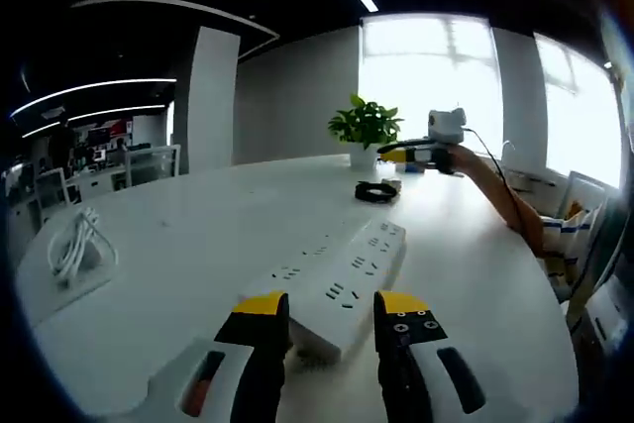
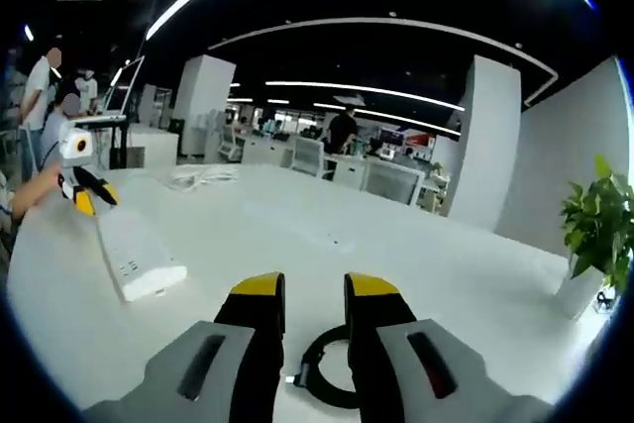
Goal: Straighten the power strip on the desk, plug the charger into it
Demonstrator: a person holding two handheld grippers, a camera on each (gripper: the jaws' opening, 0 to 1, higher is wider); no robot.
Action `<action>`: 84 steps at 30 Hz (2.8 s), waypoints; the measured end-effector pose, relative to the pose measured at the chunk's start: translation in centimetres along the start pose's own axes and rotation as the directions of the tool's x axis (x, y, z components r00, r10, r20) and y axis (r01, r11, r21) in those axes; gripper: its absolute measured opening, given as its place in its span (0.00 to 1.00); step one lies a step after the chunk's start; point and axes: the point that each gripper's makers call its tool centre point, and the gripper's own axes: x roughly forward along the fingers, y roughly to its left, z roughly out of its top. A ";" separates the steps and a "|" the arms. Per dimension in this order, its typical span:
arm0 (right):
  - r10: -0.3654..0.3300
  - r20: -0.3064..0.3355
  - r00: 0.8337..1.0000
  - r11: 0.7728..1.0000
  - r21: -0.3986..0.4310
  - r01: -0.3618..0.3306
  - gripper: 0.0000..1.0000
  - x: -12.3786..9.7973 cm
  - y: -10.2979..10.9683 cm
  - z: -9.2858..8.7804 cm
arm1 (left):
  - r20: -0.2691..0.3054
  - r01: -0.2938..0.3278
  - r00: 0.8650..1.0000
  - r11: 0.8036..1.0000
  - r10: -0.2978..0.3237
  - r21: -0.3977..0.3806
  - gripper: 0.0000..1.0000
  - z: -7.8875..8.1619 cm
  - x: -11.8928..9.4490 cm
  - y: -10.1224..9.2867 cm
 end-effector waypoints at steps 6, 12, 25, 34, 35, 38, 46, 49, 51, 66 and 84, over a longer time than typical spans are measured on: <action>-0.124 -0.101 0.987 0.991 -0.061 0.119 0.23 0.2 -2.4 -2.2 | 0.004 0.011 1.000 1.000 -0.011 -0.002 0.35 0.1 0.0 -0.2; -0.216 -0.233 0.948 0.965 -0.199 0.171 0.23 1.0 -3.7 -5.1 | -0.004 0.024 1.000 1.000 -0.024 0.005 0.36 0.0 0.2 -0.6; -0.280 -0.329 0.902 0.917 -0.368 0.151 0.24 2.7 -4.1 -7.7 | -0.008 0.032 0.999 0.999 -0.032 0.011 0.36 0.2 0.3 -0.6; -0.249 -0.359 0.899 0.936 -0.326 0.129 0.23 3.9 -4.8 -7.7 | -0.004 0.045 0.999 0.998 -0.045 0.033 0.36 0.3 0.2 -1.3; -0.240 -0.373 0.896 0.939 -0.322 0.117 0.22 4.1 -5.1 -7.8 | -0.004 0.046 0.999 0.998 -0.046 0.036 0.36 0.3 0.2 -1.4; -0.216 -0.411 0.886 0.942 -0.325 0.080 0.22 4.3 -5.0 -8.2 | -0.006 0.044 0.999 0.998 -0.044 0.043 0.36 0.2 0.1 -1.5; -0.142 -0.491 0.859 0.954 -0.298 -0.013 0.22 4.7 -5.7 -8.5 | 0.000 0.048 0.999 0.997 -0.048 0.058 0.37 0.5 -0.3 -1.7; -0.113 -0.524 0.844 0.949 -0.309 -0.065 0.21 4.9 -5.5 -8.6 | 0.002 0.044 0.999 0.997 -0.044 0.067 0.37 0.7 -0.5 -1.6; -0.105 -0.543 0.833 0.945 -0.315 -0.086 0.20 5.0 -5.5 -8.6 | 0.003 0.042 0.999 0.997 -0.042 0.072 0.37 0.7 -0.5 -1.6; -0.011 -0.609 0.793 0.948 -0.258 -0.185 0.18 5.9 -5.2 -10.0 | 0.012 0.044 0.999 0.995 -0.046 0.091 0.37 1.1 -0.8 -2.0; -0.002 -0.623 0.783 0.925 -0.298 -0.234 0.12 5.7 -4.1 -10.2 | 0.002 0.042 0.999 0.994 -0.043 0.096 0.37 1.1 -0.7 -1.9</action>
